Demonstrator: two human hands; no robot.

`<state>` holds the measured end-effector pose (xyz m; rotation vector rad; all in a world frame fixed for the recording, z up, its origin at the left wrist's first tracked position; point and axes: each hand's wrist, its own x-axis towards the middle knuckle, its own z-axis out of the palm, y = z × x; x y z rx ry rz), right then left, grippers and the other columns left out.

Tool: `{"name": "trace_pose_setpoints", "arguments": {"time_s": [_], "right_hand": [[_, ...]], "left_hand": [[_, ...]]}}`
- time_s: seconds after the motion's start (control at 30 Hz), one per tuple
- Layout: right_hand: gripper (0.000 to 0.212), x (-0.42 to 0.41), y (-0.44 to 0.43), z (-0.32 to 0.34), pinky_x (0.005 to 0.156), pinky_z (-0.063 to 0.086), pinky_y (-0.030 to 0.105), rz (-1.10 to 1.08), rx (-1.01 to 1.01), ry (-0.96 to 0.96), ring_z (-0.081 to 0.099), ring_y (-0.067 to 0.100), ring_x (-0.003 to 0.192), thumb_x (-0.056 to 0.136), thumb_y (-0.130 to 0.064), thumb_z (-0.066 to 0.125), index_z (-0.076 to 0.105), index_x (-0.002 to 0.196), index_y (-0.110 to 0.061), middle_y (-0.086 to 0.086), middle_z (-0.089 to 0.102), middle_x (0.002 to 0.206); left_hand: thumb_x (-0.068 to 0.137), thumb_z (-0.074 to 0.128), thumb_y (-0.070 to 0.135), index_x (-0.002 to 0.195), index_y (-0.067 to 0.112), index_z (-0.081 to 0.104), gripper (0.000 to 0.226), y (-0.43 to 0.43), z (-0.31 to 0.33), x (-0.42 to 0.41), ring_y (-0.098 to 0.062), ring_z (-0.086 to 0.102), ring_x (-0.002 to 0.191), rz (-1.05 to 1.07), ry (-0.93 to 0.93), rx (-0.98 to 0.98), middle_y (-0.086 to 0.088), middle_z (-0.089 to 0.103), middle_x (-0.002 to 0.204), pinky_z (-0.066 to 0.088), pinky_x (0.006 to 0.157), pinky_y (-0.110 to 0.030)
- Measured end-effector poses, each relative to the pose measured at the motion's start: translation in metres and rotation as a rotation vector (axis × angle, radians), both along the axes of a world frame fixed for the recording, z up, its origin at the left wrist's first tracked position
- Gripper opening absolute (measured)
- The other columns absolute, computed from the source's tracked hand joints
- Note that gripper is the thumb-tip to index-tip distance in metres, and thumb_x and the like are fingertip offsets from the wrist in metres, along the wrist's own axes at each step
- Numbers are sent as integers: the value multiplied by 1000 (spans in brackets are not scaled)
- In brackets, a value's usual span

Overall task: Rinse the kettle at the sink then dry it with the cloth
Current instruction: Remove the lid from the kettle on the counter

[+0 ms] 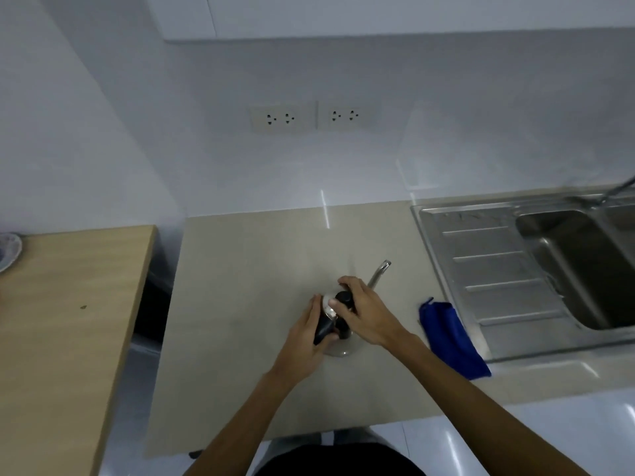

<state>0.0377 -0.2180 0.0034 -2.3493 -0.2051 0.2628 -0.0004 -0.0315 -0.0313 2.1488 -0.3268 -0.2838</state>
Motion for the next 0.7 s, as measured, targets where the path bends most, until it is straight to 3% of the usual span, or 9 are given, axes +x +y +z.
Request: {"name": "trace_pose_setpoints", "arguments": {"time_s": [0.1, 0.23, 0.33, 0.43, 0.57, 0.7], "right_hand": [[65, -12, -6, -6, 100, 47, 24, -114, 48, -25, 59, 16, 122, 89, -67, 51, 51, 132, -18, 3, 60, 133], [58, -19, -2, -11, 96, 52, 26, -253, 70, -131, 65, 12, 111, 88, -63, 59, 66, 122, -18, -2, 68, 123], [43, -19, 5, -14, 91, 54, 32, -312, 63, -211, 67, 15, 104, 93, -53, 58, 70, 113, -17, -4, 71, 115], [34, -19, 8, -15, 85, 54, 29, -327, 35, -245, 68, 15, 98, 97, -46, 56, 72, 108, -18, -5, 72, 110], [43, -15, 2, -10, 82, 50, 18, -274, 5, -249, 69, 12, 94, 95, -52, 51, 73, 106, -16, -4, 75, 107], [46, -10, -4, -4, 87, 52, 20, -185, -51, -257, 71, 13, 99, 97, -51, 52, 75, 109, -13, -2, 76, 112]], "left_hand": [[96, 66, 23, 158, 15, 10, 84, -11, -5, -7, -27, 48, 141, -54, 3, 20, -14, 37, 160, 42, 114, -40], [96, 66, 21, 158, 27, 5, 87, -22, -6, -13, -16, 45, 139, -49, -14, 9, -6, 35, 160, 36, 112, -13], [97, 65, 20, 160, 23, 7, 85, -23, -6, -14, -21, 47, 140, -39, 19, 19, -7, 38, 160, 42, 113, -28], [97, 64, 17, 161, 15, 11, 83, -22, -6, -15, -23, 51, 137, -23, 46, 32, -8, 42, 158, 44, 110, -29], [97, 65, 21, 160, 11, 13, 83, -23, -3, -15, -26, 53, 135, -9, 56, 41, -11, 43, 158, 46, 109, -35], [97, 65, 22, 160, 12, 12, 83, -26, 2, -17, -28, 48, 140, 6, 66, 25, -12, 38, 160, 43, 112, -42]]}}
